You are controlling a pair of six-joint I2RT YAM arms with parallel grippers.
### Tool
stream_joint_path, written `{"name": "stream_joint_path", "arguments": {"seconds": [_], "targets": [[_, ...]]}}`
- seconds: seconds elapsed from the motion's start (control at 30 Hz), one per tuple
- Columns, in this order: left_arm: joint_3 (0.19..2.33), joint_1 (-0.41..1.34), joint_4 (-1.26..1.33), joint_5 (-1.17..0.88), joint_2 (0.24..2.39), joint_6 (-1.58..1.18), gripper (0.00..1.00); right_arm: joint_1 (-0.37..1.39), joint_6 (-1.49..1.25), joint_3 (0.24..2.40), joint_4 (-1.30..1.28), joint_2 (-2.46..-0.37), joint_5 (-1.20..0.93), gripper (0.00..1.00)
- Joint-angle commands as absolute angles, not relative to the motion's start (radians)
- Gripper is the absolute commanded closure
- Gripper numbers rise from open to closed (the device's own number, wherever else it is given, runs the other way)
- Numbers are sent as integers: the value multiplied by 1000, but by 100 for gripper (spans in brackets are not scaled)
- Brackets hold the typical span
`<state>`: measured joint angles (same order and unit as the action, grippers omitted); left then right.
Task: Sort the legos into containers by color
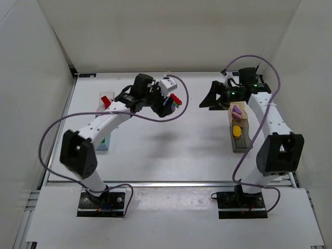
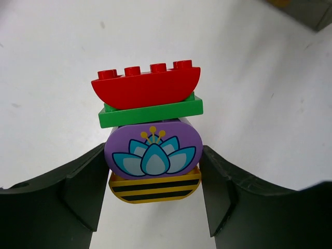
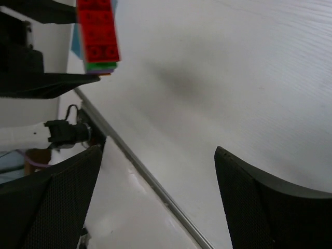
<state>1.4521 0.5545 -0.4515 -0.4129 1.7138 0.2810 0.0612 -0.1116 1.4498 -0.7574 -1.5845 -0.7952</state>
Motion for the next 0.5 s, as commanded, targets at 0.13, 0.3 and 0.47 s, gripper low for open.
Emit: {"name": "stream_joint_path", "arguments": {"seconds": [0.13, 0.3, 0.47], "targets": [[1359, 597, -419, -419, 1497, 331, 57, 198, -305, 1636, -609, -1732, -1003, 8], [1336, 614, -443, -420, 1453, 322, 57, 253, -290, 1723, -592, -1770, -1038, 8], [1324, 617, -456, -426, 1443, 324, 58, 271, -266, 1744, -586, -1769, -1086, 9]]}}
